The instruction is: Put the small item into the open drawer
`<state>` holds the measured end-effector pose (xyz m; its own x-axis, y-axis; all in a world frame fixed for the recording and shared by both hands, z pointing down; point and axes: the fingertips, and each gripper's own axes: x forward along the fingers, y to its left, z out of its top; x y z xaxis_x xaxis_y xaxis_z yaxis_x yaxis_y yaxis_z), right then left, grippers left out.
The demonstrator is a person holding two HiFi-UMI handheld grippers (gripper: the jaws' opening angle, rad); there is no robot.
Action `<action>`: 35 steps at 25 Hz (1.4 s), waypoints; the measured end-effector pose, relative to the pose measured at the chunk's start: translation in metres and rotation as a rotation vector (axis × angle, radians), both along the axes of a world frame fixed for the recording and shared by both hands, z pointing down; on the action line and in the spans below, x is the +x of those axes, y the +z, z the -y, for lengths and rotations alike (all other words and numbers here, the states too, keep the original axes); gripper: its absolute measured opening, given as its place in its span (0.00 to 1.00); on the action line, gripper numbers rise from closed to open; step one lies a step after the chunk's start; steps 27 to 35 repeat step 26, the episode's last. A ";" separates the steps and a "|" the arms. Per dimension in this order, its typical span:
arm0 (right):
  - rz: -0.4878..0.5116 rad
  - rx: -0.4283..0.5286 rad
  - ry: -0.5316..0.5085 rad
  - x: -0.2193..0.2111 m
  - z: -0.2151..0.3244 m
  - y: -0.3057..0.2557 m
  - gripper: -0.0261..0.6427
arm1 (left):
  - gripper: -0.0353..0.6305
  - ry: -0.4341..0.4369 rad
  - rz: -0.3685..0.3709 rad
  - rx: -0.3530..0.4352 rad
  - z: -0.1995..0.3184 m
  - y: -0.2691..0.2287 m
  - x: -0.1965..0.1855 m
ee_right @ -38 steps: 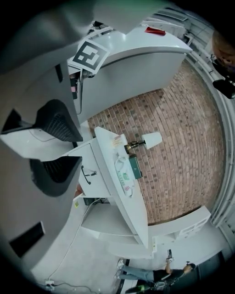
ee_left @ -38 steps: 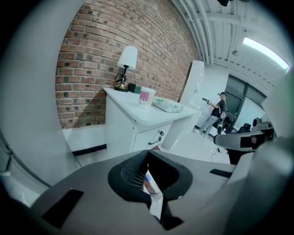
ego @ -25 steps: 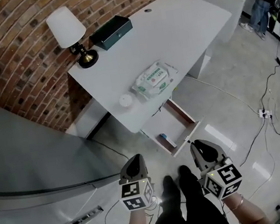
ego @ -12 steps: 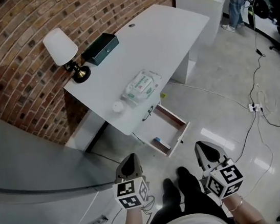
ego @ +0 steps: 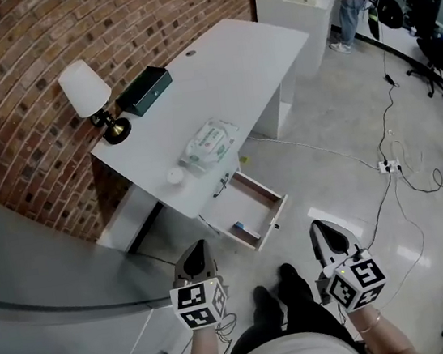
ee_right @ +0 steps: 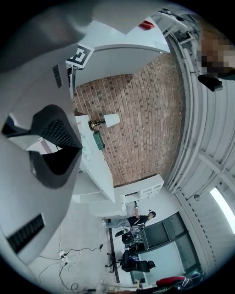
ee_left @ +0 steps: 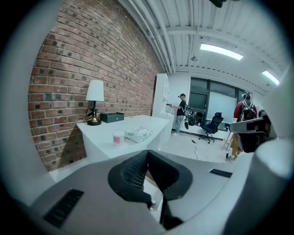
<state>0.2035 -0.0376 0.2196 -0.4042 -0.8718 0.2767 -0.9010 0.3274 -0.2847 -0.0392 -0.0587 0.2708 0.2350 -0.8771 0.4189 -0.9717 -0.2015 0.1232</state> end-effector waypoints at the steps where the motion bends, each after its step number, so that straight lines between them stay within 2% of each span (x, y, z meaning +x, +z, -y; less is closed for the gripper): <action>1: 0.000 -0.003 0.012 0.003 -0.001 -0.001 0.05 | 0.09 0.004 -0.002 0.003 0.000 -0.001 0.000; 12: -0.002 0.006 0.045 0.010 -0.007 -0.008 0.05 | 0.09 0.035 0.004 -0.001 -0.002 -0.001 -0.002; 26: -0.002 -0.034 0.068 0.015 -0.018 0.007 0.05 | 0.09 0.072 0.024 0.007 0.003 0.004 0.004; 35: -0.002 -0.034 0.068 0.015 -0.018 0.007 0.05 | 0.09 0.072 0.024 0.007 0.003 0.004 0.004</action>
